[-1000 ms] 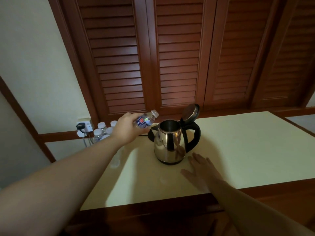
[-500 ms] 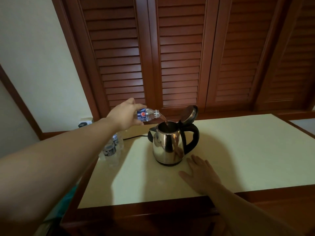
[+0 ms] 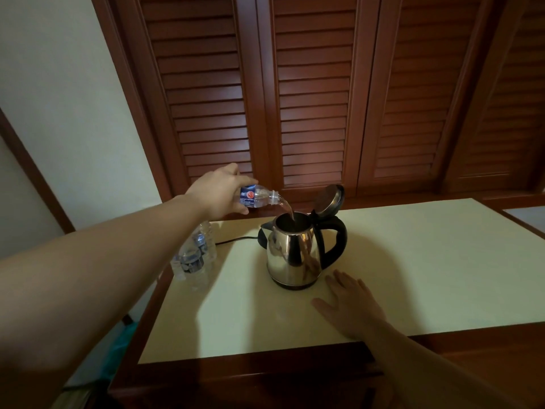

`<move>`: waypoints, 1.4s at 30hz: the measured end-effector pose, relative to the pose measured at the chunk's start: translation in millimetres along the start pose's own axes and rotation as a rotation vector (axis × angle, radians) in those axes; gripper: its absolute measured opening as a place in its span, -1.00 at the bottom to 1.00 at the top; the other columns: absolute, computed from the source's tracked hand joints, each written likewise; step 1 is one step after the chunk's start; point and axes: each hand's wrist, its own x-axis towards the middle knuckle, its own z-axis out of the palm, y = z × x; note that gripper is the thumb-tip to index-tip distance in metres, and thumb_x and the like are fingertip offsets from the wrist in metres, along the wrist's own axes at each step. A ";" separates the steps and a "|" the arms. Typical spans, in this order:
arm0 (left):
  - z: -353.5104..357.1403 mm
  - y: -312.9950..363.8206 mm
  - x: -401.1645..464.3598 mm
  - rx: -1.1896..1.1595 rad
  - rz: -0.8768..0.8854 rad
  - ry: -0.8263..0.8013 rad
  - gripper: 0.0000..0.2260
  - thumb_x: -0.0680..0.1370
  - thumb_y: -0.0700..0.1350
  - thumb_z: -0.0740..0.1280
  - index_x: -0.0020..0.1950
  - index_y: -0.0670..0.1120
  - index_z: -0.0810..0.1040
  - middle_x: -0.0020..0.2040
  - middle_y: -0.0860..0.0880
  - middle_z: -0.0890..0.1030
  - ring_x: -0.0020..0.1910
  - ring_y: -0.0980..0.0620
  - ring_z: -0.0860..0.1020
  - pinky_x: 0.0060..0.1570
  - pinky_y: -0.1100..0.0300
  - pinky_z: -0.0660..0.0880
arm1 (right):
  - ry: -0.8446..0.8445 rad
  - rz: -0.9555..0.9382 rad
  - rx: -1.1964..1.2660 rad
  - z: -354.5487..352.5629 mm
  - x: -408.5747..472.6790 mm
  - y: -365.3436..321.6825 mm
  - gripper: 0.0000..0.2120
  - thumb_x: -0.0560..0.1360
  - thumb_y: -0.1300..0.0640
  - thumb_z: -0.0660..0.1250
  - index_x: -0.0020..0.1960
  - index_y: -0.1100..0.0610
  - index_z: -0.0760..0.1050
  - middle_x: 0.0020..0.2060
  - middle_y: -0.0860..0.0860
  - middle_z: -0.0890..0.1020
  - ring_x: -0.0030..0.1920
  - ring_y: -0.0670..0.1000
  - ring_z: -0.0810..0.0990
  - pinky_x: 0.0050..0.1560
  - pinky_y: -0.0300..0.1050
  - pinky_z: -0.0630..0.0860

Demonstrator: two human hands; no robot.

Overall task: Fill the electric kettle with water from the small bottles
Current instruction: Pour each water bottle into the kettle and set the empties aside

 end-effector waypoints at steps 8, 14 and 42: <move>0.8 -0.9 2.6 0.043 0.048 -0.033 -0.28 0.46 0.18 0.54 0.58 0.15 0.38 0.12 0.02 0.37 0.11 -0.11 0.53 0.11 -0.03 0.54 | 0.012 0.015 0.015 1.8 2.4 0.8 -0.17 0.56 -0.48 -0.01 0.69 -0.05 0.03 0.69 -0.04 0.02 0.67 -0.01 -0.04 0.64 0.06 -0.11; 2.3 -0.1 7.0 0.115 0.116 -0.023 -0.27 0.46 0.20 0.54 0.58 0.15 0.38 0.12 0.00 0.41 0.05 -0.06 0.52 0.05 0.04 0.51 | 0.021 0.019 0.014 4.2 3.0 2.5 -0.14 0.54 -0.51 -0.03 0.69 -0.05 0.04 0.69 -0.04 0.03 0.67 -0.01 -0.04 0.63 0.05 -0.10; -37.9 29.6 34.1 0.493 0.409 -0.006 -0.37 0.54 0.06 0.49 0.58 0.14 0.37 0.18 -0.02 0.43 0.19 -0.05 0.44 0.14 0.07 0.34 | 0.006 0.017 -0.004 -1.4 -0.7 -1.0 -0.16 0.56 -0.49 -0.04 0.69 -0.05 0.03 0.69 -0.03 0.02 0.67 0.00 -0.04 0.65 0.07 -0.08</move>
